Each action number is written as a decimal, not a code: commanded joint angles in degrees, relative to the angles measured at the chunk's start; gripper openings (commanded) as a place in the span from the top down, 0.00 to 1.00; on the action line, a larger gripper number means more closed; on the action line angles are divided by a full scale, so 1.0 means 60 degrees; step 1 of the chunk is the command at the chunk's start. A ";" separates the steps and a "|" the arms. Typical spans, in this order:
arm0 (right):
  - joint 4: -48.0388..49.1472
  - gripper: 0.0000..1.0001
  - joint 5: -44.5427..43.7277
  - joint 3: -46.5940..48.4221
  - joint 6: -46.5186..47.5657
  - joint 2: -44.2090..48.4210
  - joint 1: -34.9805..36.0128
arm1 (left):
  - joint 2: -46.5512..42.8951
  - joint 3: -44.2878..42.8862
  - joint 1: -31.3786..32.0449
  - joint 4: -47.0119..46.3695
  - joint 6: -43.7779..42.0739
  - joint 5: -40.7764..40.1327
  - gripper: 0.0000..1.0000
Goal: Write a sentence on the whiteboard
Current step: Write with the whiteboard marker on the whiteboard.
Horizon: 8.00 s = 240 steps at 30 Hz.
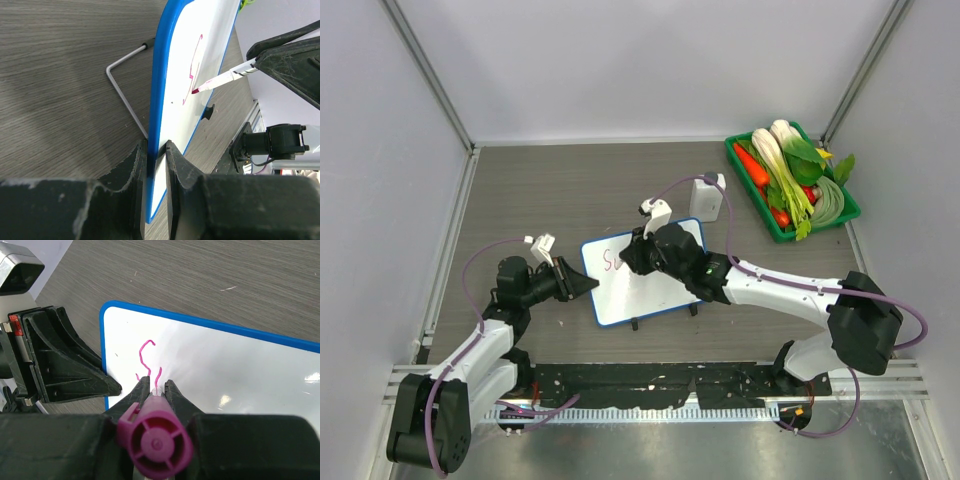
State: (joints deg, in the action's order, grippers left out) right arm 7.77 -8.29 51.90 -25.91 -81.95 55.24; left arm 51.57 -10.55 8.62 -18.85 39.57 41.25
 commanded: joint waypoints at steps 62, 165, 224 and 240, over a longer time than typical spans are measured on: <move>0.0477 0.99 -0.1210 -0.0037 -0.0047 0.0607 -0.0037 | -0.0289 0.0044 -0.0001 -0.0183 -0.0165 -0.0181 1.00; -0.0021 0.99 -0.1211 -0.0813 -0.0091 0.0871 -0.0125 | -0.0378 0.0073 -0.0002 -0.0154 -0.0165 -0.0196 1.00; 0.0023 0.98 -0.1211 -0.0652 0.0144 0.0944 -0.0155 | -0.0422 0.0088 -0.0001 -0.0139 -0.0150 -0.0211 1.00; 0.0462 0.99 -0.0932 -0.0447 -0.0105 0.1398 -0.0169 | -0.0363 0.0073 -0.0001 -0.0154 -0.0150 -0.0225 1.00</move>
State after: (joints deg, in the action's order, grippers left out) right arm 7.70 -14.13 47.79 -25.85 -76.64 54.52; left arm 49.95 -9.96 8.62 -18.20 39.59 40.71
